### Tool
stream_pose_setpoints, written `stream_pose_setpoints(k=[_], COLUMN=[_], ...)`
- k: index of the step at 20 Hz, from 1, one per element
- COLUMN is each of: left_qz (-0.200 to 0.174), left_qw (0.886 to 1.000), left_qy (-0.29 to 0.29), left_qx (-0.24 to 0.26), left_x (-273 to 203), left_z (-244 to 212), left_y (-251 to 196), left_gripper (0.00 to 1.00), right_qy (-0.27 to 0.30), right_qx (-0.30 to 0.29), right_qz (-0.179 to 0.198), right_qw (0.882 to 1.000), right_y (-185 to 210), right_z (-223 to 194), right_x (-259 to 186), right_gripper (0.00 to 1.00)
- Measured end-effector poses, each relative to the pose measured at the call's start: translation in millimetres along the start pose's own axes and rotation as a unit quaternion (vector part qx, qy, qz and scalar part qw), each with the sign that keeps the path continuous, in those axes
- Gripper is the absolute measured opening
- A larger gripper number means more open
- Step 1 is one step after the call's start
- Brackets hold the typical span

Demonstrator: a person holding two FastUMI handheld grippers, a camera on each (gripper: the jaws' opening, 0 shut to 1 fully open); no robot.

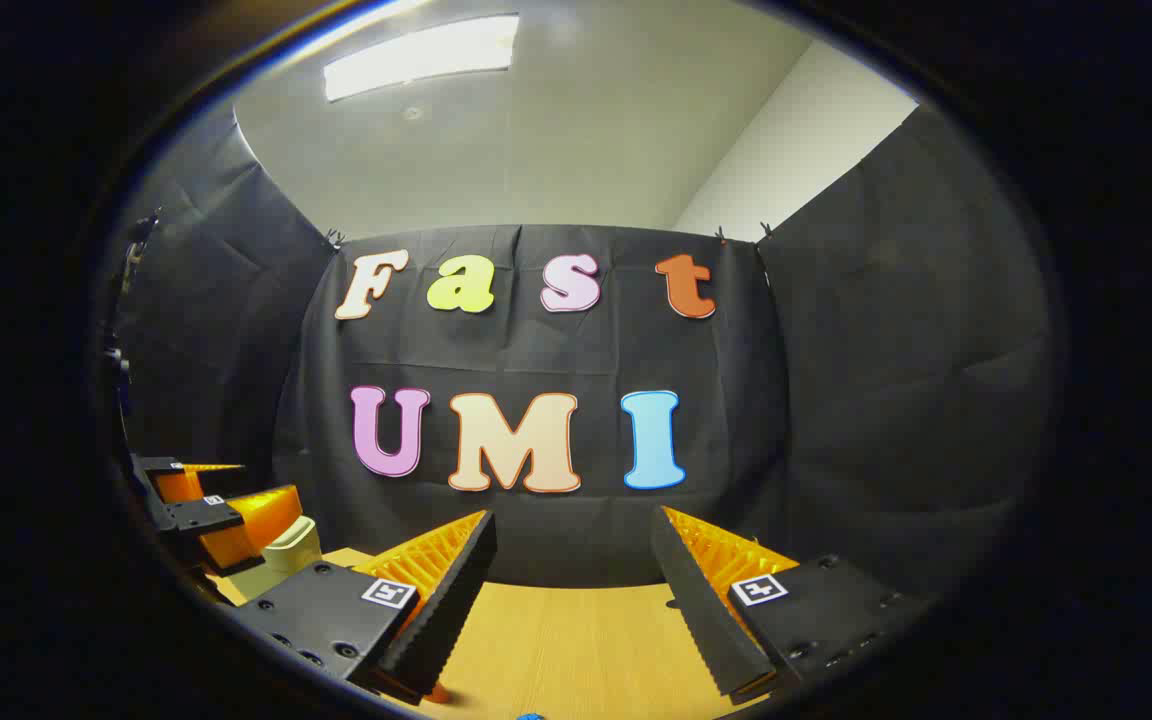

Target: Press the lid of the desktop garbage bin to open it, pick up the crumpled paper on the desktop and throw it into the bin, then pick up the pop can on the desktop and drop it into the bin, and finally close the garbage bin lid.

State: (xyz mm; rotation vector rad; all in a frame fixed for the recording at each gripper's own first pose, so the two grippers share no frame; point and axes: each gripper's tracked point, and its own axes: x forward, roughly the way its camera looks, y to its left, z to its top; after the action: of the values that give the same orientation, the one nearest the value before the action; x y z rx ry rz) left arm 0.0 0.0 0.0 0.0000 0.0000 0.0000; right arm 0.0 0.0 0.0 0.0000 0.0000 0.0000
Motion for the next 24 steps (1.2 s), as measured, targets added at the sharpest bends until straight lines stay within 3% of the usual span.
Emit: stream_pose_setpoints(k=[3, 8, 13, 24], left_qz=[0.008, 0.018, 0.022, 0.051], left_qw=[1.0, 0.999, 0.999, 0.998], left_qy=[0.008, 0.012, 0.021, 0.008], left_qx=[0.013, 0.026, 0.013, 0.03], left_x=[0, -7, -9, -5], left_z=[-4, -5, -11, 0], left_y=[-3, -4, -1, 17], left_gripper=[0.91, 0.96, 0.96, 0.96], right_qy=[0.009, 0.005, 0.012, 0.022], right_qx=[0.01, -0.003, -0.019, -0.025], right_qz=[0.011, 0.026, 0.054, 0.067], right_qw=[1.0, 1.0, 0.998, 0.997], right_y=[2, 7, 24, 29], right_z=[-7, -9, -12, -19], right_x=[3, 4, 5, 6], right_gripper=[0.98, 0.98, 0.98, 0.98])
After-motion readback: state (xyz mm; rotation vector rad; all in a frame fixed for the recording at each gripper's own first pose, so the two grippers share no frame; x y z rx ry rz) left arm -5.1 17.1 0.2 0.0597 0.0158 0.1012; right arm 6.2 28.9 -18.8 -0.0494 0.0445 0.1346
